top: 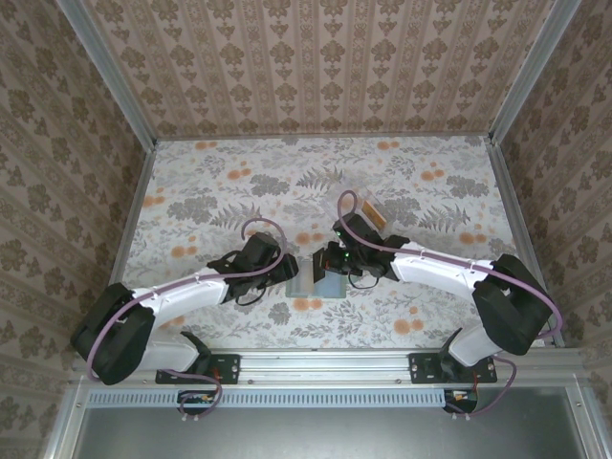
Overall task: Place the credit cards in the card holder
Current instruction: Flip over the card slot in the card holder, then insert the credit card into the card slot.
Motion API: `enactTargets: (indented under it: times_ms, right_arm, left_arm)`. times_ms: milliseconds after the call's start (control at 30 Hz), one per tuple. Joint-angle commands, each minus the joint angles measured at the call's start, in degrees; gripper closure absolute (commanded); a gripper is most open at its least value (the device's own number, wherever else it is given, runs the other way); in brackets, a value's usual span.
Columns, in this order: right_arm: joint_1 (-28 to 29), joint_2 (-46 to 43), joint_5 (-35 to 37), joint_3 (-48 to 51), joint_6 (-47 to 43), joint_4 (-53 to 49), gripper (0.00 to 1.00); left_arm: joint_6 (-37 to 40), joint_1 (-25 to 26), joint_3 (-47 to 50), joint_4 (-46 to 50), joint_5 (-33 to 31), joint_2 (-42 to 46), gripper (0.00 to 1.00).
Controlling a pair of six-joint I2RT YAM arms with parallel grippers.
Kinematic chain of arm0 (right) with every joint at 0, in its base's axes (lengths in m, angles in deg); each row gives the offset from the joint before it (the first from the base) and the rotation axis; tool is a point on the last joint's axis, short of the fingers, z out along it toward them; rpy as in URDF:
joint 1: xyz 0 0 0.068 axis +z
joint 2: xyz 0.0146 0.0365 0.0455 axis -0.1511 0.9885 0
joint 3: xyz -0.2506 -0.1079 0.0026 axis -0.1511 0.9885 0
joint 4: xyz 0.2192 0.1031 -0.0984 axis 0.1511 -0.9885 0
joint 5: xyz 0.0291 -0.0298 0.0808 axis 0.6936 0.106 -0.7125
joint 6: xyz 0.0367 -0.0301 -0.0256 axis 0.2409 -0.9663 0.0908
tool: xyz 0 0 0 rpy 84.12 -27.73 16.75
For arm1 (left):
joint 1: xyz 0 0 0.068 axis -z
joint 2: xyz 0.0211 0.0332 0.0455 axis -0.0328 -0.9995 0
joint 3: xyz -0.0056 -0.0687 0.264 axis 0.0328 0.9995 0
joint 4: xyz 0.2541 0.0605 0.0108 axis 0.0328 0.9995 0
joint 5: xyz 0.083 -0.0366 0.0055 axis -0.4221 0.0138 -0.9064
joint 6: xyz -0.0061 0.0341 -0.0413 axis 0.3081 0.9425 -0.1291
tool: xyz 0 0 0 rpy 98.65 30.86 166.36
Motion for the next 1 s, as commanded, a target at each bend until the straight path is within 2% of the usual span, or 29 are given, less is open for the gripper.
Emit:
enactTargets:
  times_ms: [0, 467, 967]
  right_arm:
    - [-0.42, -1.10, -2.57, 2.53, 1.84, 3.53, 1.00]
    - [-0.75, 3.30, -5.20, 7.49, 7.19, 12.36, 1.00]
    - [-0.93, -0.50, -3.93, 12.60, 10.44, 15.36, 1.00]
  left_arm:
    - [0.20, 0.02, -0.54, 1.40, 0.97, -1.36, 0.38]
    - [0.95, -0.06, -2.50, -0.26, 3.59, -8.30, 0.48]
    - [0.91, 0.00, -2.09, -0.71, 4.15, -9.15, 0.57]
